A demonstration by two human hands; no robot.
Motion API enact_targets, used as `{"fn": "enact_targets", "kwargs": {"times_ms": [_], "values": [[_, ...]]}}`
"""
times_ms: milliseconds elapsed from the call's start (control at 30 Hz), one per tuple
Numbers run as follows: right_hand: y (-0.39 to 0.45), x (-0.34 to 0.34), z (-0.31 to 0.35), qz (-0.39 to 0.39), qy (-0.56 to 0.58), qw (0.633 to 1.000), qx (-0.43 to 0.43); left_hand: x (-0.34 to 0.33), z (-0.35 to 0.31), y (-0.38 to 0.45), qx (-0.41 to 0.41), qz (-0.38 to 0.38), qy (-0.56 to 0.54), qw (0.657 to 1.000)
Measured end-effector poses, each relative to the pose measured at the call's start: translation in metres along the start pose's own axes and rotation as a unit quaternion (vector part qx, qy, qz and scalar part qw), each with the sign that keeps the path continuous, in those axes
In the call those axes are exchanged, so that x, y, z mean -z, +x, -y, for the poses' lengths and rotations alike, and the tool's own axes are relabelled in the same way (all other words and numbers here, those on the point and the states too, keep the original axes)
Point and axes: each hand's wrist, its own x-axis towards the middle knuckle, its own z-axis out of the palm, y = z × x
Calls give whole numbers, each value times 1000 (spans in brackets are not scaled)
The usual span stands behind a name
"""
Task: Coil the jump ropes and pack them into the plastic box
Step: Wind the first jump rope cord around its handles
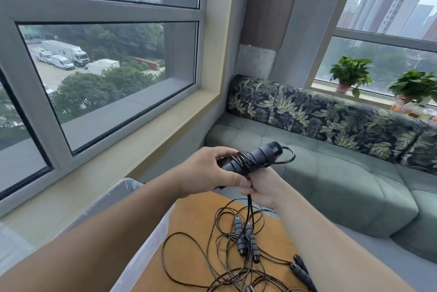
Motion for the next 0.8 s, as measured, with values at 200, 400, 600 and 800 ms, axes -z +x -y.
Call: {"fn": "enact_targets", "kwargs": {"times_ms": [200, 400, 600, 800], "values": [[-26, -25, -4, -67, -222, 973, 0, 17, 10, 20, 4, -125, 195, 973], [-38, -35, 33, -85, -647, 757, 39, 13, 7, 18, -34, -80, 421, 903], [-46, -40, 85, -56, -697, 714, 30, 10, 4, 20, -90, -12, 560, 823], [-30, -25, 97, 9, -668, 744, 26, -2, 2, 9, -51, 73, 542, 835]]}}
